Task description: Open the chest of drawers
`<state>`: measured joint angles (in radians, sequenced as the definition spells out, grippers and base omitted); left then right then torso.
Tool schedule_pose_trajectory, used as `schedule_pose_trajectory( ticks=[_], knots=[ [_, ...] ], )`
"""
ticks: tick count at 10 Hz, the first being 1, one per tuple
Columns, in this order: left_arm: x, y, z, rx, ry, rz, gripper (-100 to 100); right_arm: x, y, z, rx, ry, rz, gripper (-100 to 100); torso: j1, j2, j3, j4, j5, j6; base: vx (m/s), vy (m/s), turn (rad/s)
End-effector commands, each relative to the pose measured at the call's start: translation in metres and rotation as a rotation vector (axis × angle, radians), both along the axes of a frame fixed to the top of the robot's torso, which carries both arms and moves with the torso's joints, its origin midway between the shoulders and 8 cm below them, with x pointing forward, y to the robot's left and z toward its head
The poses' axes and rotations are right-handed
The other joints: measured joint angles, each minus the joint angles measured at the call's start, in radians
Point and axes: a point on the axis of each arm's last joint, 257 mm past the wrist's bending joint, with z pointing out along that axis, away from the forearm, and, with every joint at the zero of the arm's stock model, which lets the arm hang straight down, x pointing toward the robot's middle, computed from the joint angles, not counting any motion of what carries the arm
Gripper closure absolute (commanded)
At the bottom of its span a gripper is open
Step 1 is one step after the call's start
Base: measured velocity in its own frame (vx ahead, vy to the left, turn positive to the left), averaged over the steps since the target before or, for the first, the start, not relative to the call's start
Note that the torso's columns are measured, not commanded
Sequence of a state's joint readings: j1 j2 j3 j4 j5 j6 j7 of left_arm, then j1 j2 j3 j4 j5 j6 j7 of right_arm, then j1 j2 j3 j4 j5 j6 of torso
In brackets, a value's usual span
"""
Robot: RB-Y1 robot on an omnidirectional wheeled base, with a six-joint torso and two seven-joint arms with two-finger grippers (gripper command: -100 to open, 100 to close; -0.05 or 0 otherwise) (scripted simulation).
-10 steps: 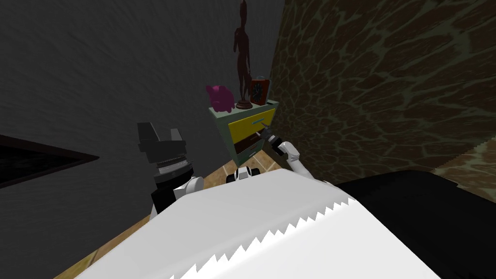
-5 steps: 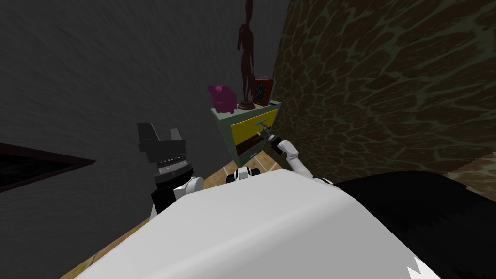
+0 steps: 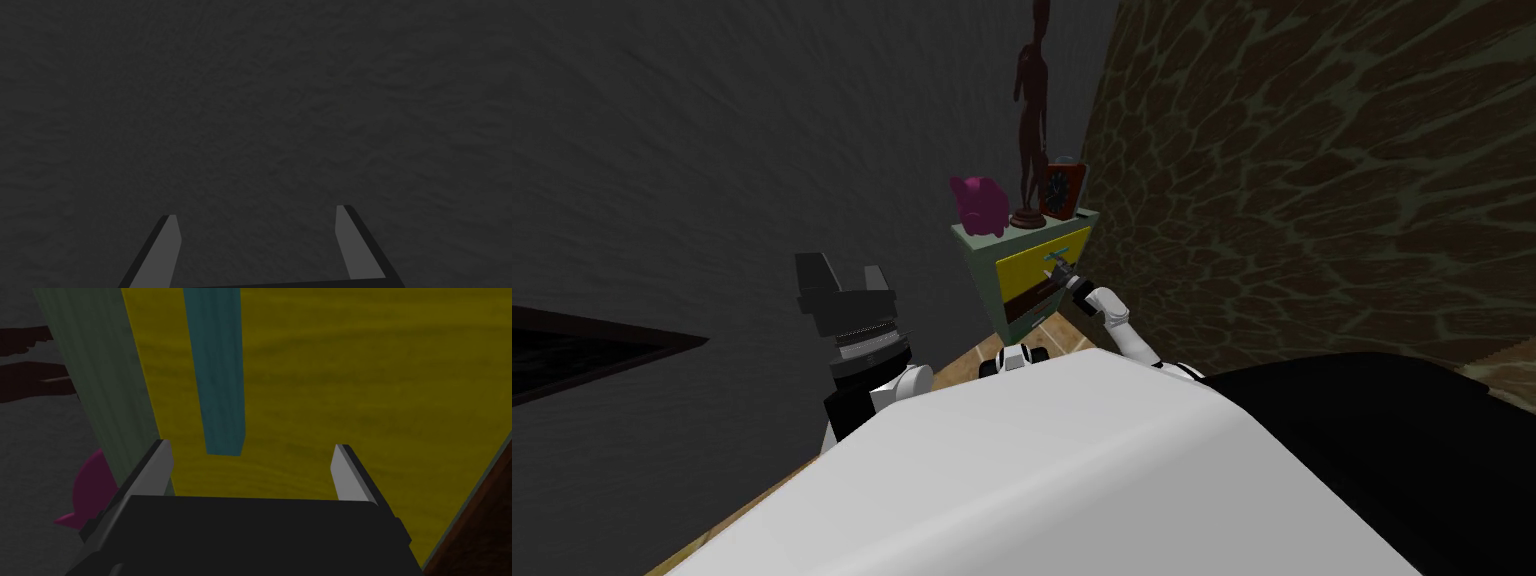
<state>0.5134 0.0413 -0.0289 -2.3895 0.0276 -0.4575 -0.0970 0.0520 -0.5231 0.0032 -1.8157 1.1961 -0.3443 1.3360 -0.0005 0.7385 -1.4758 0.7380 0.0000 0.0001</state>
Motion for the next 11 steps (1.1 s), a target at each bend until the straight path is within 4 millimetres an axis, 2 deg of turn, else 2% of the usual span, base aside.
schedule_pose_trajectory(
  ticks=[1, 5, 6, 9, 10, 11],
  knots=[
    [0.0, 0.0, 0.0, 0.0, 0.0, 0.0, 0, -0.002, 0.001, 0.002, 0.0, -0.001, 0.01, 100, -0.002, 0.001, 0.001, 0.0, -0.001, 0.0, -0.105, -0.044, -0.07],
    [0.0, 0.0, 0.0, 0.0, 0.0, 0.0, 0, -0.004, 0.002, 0.005, 0.0, -0.002, 0.019, 100, 0.002, 0.0, 0.0, 0.0, 0.0, 0.0, -0.151, -0.069, -0.038],
    [0.0, 0.0, 0.0, 0.0, 0.0, 0.0, 0, -0.001, -0.005, 0.007, -0.012, -0.001, 0.014, -100, 0.004, -0.006, -0.003, -0.001, 0.001, -0.001, 0.048, 0.03, 0.026],
    [0.0, 0.0, 0.0, 0.0, 0.0, 0.0, 0, 0.002, -0.014, 0.01, -0.028, 0.001, 0.006, -100, 0.003, -0.008, -0.005, -0.002, 0.001, 0.0, 0.15, 0.087, 0.019],
    [0.0, 0.0, 0.0, 0.0, 0.0, 0.0, 0, 0.001, -0.011, 0.009, -0.024, 0.0, 0.008, -100, 0.003, -0.003, -0.002, -0.001, 0.0, 0.0, 0.079, 0.061, 0.004],
    [0.0, 0.0, 0.0, 0.0, 0.0, 0.0, 0, 0.004, -0.02, 0.017, -0.026, 0.0, 0.005, -100, -0.002, 0.005, 0.003, 0.001, 0.0, 0.0, 0.09, 0.081, 0.025]
  ],
)
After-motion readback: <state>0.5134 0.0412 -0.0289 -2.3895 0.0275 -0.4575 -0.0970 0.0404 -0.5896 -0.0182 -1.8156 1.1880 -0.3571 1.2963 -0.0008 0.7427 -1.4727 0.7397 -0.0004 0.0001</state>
